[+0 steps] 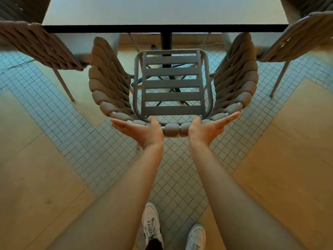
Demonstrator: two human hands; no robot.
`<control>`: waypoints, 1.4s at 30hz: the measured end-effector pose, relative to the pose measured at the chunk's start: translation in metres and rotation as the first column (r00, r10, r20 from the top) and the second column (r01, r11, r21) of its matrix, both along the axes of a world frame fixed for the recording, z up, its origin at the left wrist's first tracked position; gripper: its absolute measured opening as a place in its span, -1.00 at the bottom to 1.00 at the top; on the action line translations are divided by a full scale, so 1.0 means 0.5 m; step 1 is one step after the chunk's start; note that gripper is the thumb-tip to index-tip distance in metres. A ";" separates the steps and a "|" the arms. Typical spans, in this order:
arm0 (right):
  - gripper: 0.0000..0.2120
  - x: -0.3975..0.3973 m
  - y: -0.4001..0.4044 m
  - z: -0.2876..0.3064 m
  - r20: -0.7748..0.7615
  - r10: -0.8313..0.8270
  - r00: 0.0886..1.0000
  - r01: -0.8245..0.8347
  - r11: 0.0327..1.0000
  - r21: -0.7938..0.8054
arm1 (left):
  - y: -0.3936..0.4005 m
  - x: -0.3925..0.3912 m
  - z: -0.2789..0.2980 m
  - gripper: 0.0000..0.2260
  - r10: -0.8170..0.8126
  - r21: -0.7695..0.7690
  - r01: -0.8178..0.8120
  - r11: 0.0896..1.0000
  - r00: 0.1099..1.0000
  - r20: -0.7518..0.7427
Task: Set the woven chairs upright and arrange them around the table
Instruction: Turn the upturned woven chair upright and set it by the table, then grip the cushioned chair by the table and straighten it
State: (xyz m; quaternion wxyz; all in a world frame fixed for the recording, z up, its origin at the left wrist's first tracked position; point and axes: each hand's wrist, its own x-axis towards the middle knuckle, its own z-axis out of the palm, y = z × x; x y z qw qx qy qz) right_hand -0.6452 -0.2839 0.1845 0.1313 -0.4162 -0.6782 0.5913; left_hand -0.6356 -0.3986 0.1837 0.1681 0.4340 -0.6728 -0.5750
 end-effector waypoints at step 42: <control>0.10 0.143 0.410 0.251 0.758 0.541 0.365 -0.925 0.116 0.362 | 0.109 0.089 0.254 -0.46 -0.565 -0.468 0.878 -0.095 0.340 0.752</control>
